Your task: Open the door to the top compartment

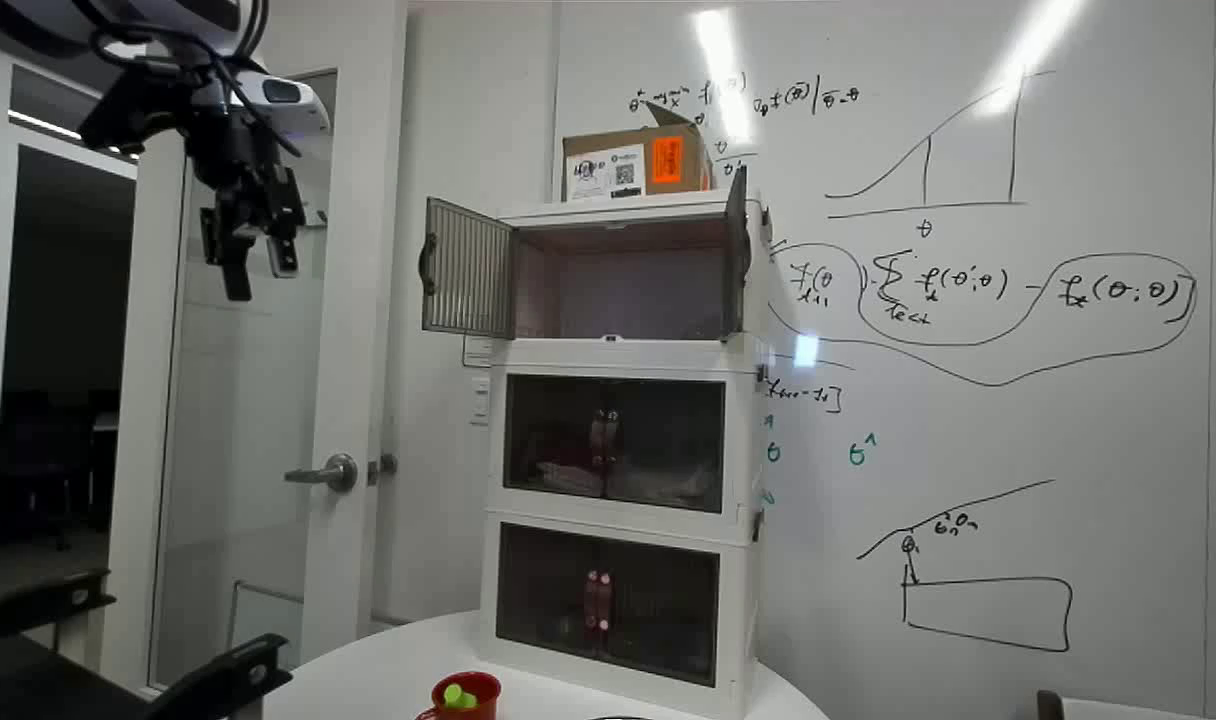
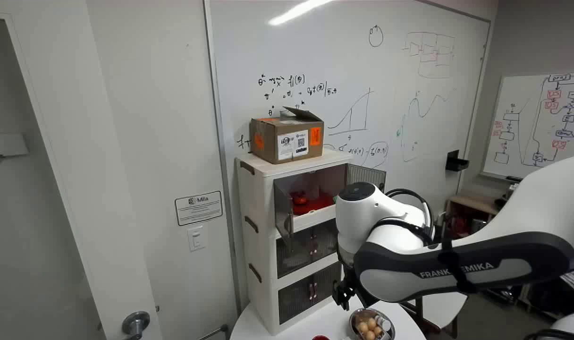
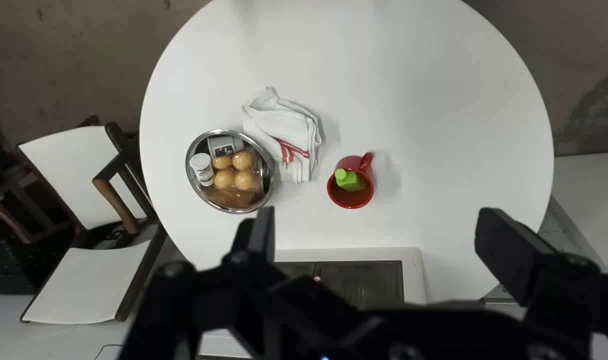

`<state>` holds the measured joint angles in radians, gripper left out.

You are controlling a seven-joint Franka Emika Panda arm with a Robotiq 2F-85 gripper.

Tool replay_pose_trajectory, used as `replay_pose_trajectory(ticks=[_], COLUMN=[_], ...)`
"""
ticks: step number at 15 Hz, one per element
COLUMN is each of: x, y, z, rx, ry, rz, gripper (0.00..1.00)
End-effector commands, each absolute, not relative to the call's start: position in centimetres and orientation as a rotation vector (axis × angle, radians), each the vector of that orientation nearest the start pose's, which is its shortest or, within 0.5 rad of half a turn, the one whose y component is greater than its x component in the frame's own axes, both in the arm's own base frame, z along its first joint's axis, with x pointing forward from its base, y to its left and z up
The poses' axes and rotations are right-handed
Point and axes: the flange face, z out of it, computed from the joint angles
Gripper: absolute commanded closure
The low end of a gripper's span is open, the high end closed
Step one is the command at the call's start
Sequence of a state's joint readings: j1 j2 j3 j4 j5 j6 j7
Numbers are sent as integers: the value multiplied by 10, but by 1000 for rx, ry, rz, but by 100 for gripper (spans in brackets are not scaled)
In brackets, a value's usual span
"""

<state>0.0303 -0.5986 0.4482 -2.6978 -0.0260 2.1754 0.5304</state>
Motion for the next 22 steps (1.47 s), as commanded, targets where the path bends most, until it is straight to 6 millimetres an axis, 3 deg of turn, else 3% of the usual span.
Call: replay_pose_trajectory(ticks=[1, 15, 18, 22], x=[327, 327, 333, 337], y=[158, 158, 225, 284], z=[400, 400, 387, 373], rx=[-3355, -3355, -3494, -3622], ry=[174, 174, 231, 364], rz=[-244, -244, -365, -601], gripper=[0, 0, 0, 0])
